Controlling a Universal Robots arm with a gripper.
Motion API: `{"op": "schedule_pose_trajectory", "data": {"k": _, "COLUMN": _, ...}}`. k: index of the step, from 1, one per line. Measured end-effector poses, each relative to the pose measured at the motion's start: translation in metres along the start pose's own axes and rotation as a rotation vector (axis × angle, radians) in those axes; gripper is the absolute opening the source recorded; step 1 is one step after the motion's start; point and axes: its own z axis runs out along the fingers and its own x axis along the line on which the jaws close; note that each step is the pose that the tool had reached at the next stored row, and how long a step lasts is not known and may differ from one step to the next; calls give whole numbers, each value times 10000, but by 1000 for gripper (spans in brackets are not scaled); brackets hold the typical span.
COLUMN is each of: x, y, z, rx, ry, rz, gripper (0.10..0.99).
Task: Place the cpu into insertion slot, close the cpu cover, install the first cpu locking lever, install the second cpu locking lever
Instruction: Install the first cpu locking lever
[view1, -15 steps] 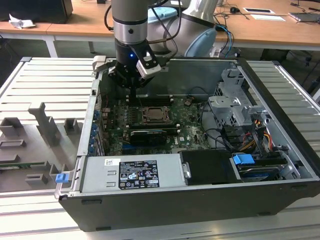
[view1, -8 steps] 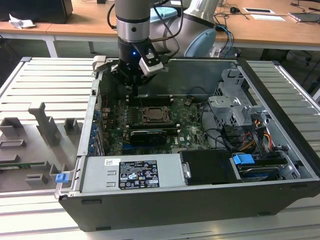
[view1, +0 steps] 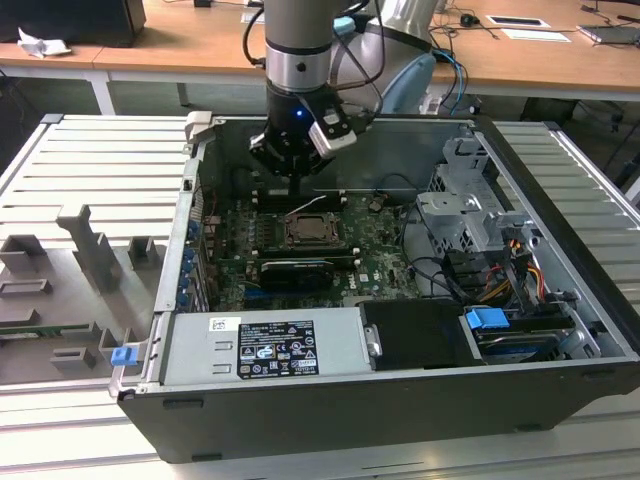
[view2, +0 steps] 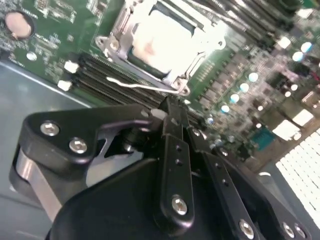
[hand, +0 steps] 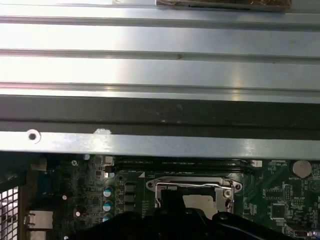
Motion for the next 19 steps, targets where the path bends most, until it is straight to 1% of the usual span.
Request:
{"op": "schedule_pose_trajectory", "data": {"k": 1, "x": -23, "y": -1, "z": 3, "rx": -50, "ry": 0, "rz": 2, "gripper": 106}}
{"op": "schedule_pose_trajectory", "data": {"k": 2, "x": -52, "y": -2, "z": 4, "rx": -299, "ry": -5, "rz": 1, "gripper": 106}}
{"op": "schedule_pose_trajectory", "data": {"k": 4, "x": -58, "y": -2, "z": 7, "rx": -651, "ry": -13, "rz": 3, "gripper": 106}}
{"op": "schedule_pose_trajectory", "data": {"k": 5, "x": -57, "y": -4, "z": 24, "rx": -697, "ry": -16, "rz": 6, "gripper": 106}}
{"op": "schedule_pose_trajectory", "data": {"k": 7, "x": -66, "y": -6, "z": 44, "rx": -696, "ry": -14, "rz": -22, "gripper": 106}}
{"op": "schedule_pose_trajectory", "data": {"k": 9, "x": -90, "y": -7, "z": 66, "rx": -696, "ry": -3, "rz": -206, "gripper": 106}}
{"op": "schedule_pose_trajectory", "data": {"k": 12, "x": -112, "y": -7, "z": 101, "rx": -696, "ry": -2, "rz": -214, "gripper": 106}}
{"op": "schedule_pose_trajectory", "data": {"k": 14, "x": -125, "y": -8, "z": 145, "rx": -697, "ry": -2, "rz": -210, "gripper": 106}}
{"op": "schedule_pose_trajectory", "data": {"k": 15, "x": -141, "y": -8, "z": 181, "rx": -697, "ry": -3, "rz": -208, "gripper": 106}}
{"op": "schedule_pose_trajectory", "data": {"k": 16, "x": -159, "y": -5, "z": 197, "rx": -696, "ry": -2, "rz": -208, "gripper": 106}}
{"op": "schedule_pose_trajectory", "data": {"k": 19, "x": -190, "y": 2, "z": 215, "rx": -696, "ry": -3, "rz": -209, "gripper": 106}}
